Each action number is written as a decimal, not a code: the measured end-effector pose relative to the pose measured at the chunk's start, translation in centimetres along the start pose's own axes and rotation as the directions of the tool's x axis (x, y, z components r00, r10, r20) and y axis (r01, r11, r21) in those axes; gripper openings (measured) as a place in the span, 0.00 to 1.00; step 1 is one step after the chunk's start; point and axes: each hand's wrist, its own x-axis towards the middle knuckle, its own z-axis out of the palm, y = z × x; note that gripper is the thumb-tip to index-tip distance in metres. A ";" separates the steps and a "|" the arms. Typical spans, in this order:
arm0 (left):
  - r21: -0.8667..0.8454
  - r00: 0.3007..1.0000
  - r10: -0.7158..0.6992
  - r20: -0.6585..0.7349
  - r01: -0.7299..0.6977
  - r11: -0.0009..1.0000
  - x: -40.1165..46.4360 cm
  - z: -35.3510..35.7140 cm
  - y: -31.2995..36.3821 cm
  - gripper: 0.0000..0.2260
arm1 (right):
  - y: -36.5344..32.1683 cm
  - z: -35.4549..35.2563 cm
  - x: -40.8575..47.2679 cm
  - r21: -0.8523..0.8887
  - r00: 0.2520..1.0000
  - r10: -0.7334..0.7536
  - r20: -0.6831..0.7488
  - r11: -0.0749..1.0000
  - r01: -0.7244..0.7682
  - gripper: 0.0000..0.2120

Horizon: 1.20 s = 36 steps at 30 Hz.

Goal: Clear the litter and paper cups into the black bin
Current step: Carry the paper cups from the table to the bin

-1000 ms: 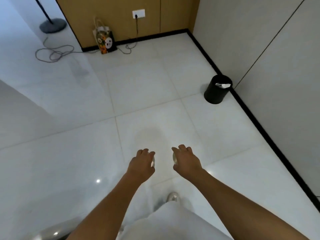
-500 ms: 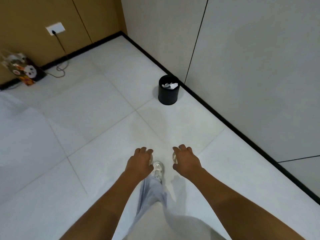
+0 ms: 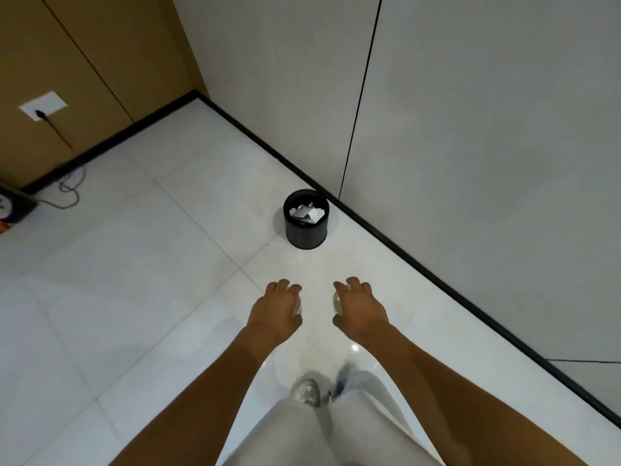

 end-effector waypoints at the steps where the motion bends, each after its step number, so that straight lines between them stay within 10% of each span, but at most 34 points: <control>1: -0.004 1.000 -0.002 0.001 0.002 1.000 1.6 -0.7 0.1 0.26 | 0.4 -1.0 1.6 0.000 1.000 -0.002 -0.002 1.000 0.002 0.29; 18: -0.195 0.973 -0.230 -0.039 0.218 0.956 27.2 -10.4 3.5 0.25 | 6.0 -17.6 29.8 -0.131 0.973 -0.196 0.120 0.969 0.211 0.34; 36: -0.334 0.912 -0.398 0.096 0.406 0.850 46.5 -11.8 -6.1 0.28 | 1.1 -16.6 52.7 -0.085 0.922 -0.227 0.314 0.961 0.265 0.35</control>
